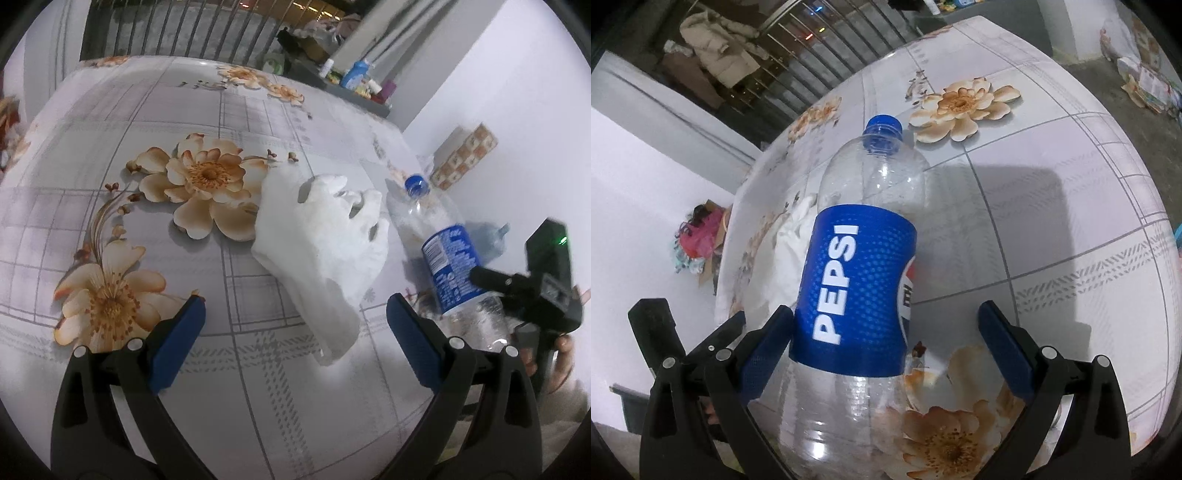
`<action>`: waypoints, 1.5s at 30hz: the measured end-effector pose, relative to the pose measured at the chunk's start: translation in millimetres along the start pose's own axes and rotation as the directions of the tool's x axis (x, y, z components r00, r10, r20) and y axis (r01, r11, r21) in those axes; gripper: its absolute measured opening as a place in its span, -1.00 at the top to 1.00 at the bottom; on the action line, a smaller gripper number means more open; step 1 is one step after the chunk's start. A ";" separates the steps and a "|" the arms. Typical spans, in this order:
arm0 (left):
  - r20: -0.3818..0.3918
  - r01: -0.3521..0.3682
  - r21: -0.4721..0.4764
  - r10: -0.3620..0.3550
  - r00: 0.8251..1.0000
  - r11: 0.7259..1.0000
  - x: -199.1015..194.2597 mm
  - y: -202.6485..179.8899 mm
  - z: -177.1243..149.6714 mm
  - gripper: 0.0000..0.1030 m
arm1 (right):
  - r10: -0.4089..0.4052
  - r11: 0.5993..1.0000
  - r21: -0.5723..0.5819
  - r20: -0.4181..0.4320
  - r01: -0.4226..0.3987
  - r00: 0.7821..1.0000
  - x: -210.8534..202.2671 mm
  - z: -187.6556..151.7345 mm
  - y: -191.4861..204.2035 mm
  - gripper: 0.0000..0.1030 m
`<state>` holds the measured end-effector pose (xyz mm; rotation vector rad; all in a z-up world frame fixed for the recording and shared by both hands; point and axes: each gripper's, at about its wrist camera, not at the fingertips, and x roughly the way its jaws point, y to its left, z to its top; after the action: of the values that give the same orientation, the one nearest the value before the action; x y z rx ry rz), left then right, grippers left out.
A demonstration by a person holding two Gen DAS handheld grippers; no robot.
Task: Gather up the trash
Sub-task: 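Grasp the white tissue with the left tool while the right tool holds the Pepsi bottle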
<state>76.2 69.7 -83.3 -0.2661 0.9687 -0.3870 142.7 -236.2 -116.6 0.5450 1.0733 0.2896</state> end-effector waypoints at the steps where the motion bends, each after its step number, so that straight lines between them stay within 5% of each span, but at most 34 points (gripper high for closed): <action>1: -0.006 -0.014 0.010 0.014 1.000 1.000 1.3 -2.0 0.6 -0.83 | 0.000 1.000 -0.002 -0.001 0.000 1.000 0.1 -0.2 0.0 -0.88; 13: -0.036 -0.125 0.082 0.128 0.991 0.989 9.0 -18.0 -0.9 -0.83 | -0.008 1.000 -0.019 -0.022 0.008 1.000 0.4 1.3 0.7 -0.88; 45: -0.019 -0.136 0.090 0.139 0.990 0.987 3.4 -14.0 3.0 -0.83 | -0.067 0.997 -0.049 -0.039 0.065 0.997 0.5 0.2 8.8 -0.88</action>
<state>77.6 55.8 -78.8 -0.1130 0.9857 -0.3066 143.5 -228.7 -112.0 0.4620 1.1184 0.2687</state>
